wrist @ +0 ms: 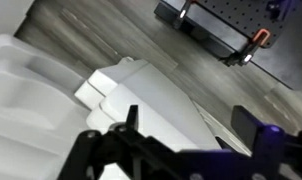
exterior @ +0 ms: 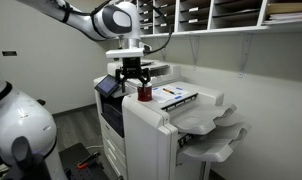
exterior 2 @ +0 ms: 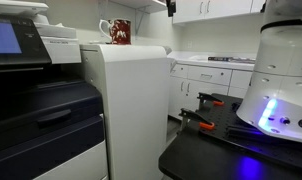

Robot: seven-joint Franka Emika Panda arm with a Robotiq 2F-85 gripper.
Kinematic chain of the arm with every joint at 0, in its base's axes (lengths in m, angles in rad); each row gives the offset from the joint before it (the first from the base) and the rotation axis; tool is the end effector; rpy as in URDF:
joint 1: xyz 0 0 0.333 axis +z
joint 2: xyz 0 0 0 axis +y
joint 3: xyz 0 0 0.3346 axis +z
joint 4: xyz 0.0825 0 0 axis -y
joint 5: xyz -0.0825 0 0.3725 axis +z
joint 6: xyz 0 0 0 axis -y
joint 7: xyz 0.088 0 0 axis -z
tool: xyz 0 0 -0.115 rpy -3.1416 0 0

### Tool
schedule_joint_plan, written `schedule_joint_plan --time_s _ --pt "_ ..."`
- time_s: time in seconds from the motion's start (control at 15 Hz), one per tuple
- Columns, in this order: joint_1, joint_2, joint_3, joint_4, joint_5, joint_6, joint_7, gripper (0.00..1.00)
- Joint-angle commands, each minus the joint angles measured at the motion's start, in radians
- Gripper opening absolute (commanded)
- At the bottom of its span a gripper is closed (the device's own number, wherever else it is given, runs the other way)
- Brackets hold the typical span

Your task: Pick up the pen and put it in the cup

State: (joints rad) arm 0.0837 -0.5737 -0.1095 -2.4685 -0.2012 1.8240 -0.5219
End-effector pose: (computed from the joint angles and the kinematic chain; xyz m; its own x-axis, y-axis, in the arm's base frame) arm 0.3475 -0.0305 0.4969 0.8356 0.5336 -0.1304 0.5450 -0.8350 0.0760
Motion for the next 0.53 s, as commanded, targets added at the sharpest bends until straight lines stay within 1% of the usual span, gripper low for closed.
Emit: schedule_joint_plan --time_s 0.0,0.27,0.47 --pt "0.043 0.186 -0.035 0.193 -0.003 -0.033 -0.197 1.00" --pt "0.036 0.389 -0.011 0.400 -0.026 0.015 -0.405 1.00" --pt "0.010 0.549 0.018 0.575 0.000 0.016 -0.493 1.00"
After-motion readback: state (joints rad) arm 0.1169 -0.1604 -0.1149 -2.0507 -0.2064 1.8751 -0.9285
